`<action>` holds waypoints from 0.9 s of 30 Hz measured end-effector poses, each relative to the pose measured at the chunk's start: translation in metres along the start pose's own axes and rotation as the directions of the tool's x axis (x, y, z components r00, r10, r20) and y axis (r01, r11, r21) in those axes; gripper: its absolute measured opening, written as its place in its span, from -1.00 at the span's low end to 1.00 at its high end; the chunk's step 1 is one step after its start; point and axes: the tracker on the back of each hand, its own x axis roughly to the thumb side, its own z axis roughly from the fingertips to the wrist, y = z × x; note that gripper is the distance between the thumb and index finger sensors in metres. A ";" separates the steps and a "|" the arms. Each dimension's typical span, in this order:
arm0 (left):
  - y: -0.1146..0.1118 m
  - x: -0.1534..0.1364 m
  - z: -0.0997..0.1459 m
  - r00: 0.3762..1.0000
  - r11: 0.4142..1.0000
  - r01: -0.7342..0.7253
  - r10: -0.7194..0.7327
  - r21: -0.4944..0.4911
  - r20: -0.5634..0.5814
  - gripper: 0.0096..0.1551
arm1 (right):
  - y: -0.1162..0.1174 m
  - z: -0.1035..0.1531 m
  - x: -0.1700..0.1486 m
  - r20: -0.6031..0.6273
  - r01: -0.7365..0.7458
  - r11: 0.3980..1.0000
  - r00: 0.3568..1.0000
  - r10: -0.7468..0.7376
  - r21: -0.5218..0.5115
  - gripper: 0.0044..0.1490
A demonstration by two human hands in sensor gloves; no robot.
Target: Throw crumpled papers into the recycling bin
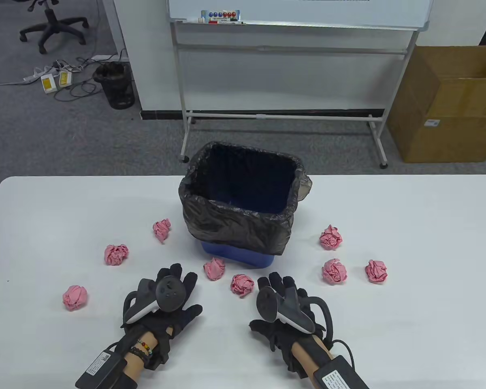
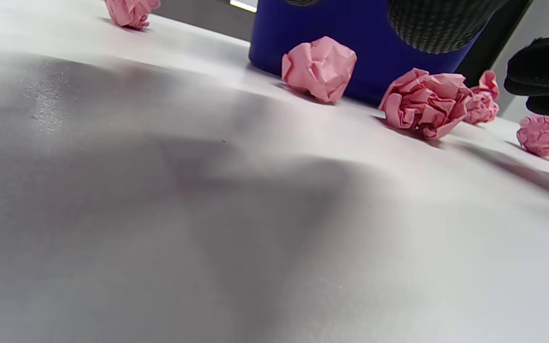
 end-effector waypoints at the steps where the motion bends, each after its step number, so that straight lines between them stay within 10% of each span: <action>1: 0.000 0.000 0.000 1.000 1.000 -0.002 0.002 0.001 -0.001 0.01 | 0.000 0.000 0.000 0.000 0.000 1.000 1.000 0.000 0.001 0.33; 27: 0.003 -0.004 0.000 1.000 1.000 -0.013 0.013 0.017 0.004 0.00 | -0.031 -0.002 -0.038 -0.132 0.100 0.988 0.985 -0.116 -0.122 0.28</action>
